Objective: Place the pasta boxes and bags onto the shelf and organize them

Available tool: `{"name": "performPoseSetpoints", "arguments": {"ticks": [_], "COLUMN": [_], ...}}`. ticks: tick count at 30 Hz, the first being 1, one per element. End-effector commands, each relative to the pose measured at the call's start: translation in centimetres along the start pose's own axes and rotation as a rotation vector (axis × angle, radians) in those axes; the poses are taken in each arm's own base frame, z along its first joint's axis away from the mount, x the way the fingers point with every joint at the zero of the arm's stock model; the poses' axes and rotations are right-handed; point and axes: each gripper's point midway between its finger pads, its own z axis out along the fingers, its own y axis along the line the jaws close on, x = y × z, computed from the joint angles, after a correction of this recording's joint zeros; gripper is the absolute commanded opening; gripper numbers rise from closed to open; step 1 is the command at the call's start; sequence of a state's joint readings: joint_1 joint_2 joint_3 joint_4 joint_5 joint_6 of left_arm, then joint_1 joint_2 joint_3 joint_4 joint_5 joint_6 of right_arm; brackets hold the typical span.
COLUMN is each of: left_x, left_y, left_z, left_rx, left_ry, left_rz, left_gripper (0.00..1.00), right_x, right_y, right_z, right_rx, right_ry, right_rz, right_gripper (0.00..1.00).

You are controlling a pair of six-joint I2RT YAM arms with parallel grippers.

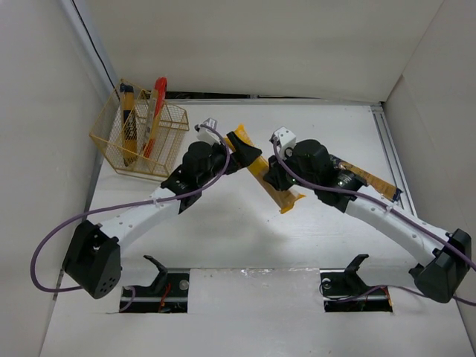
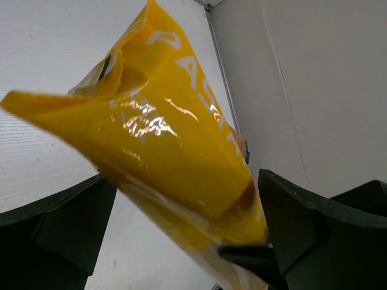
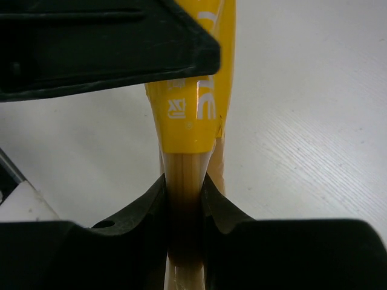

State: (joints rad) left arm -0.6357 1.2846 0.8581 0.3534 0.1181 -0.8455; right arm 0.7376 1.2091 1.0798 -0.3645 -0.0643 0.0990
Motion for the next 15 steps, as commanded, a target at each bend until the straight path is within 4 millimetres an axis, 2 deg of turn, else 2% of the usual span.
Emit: {"name": "performPoseSetpoints", "arguments": {"ticks": [1,3,5,6,7,8,9,10,11,14,15], "left_x": [-2.2,-2.2,-2.1,-1.9,-1.9,-1.7,-1.5,-1.9,-2.1,-2.7,-3.5], "left_y": [-2.4,-2.4,-1.7,-1.3,-1.3,-1.7,-1.8,-2.4,-2.8,-3.9,-3.9], "left_z": [-0.9,-0.9,-0.9,-0.6,-0.6,-0.7,-0.7,-1.0,-1.3,-2.5,-2.8], "left_rx": [0.084,0.084,0.054,0.046,0.046,0.065,0.072,0.091,0.109,0.152,0.140], "left_ry": [-0.108,-0.108,-0.108,-0.103,-0.103,-0.091,-0.081,-0.096,-0.095,-0.117,-0.156], "left_rz": [-0.071,-0.072,-0.065,-0.050,-0.050,-0.039,-0.038,-0.022,-0.011,0.053,0.063], "left_gripper": [1.00,1.00,1.00,0.95,0.81,0.45,0.21,0.04,0.00,0.00,0.00], "right_x": [-8.9,-9.3,-11.0,-11.0,-11.2,-11.6,-12.0,-12.0,-12.2,-12.4,-12.6], "right_y": [3.2,3.8,4.3,4.6,5.0,5.1,4.7,4.5,4.6,4.6,4.8], "right_z": [-1.6,-1.7,-2.9,-2.9,-3.0,-3.2,-3.1,-3.1,-2.9,-1.9,-1.8], "right_rx": [-0.065,-0.072,-0.095,-0.108,-0.121,-0.122,-0.096,-0.087,-0.087,-0.085,-0.095], "right_ry": [-0.304,-0.326,-0.395,-0.393,-0.403,-0.412,-0.418,-0.419,-0.420,-0.408,-0.406], "right_rz": [0.020,0.015,0.024,0.021,0.018,0.018,0.033,0.035,0.035,0.035,0.011], "right_gripper": [0.00,0.00,0.00,0.00,0.00,0.00,0.00,0.00,0.00,0.00,0.06]}}
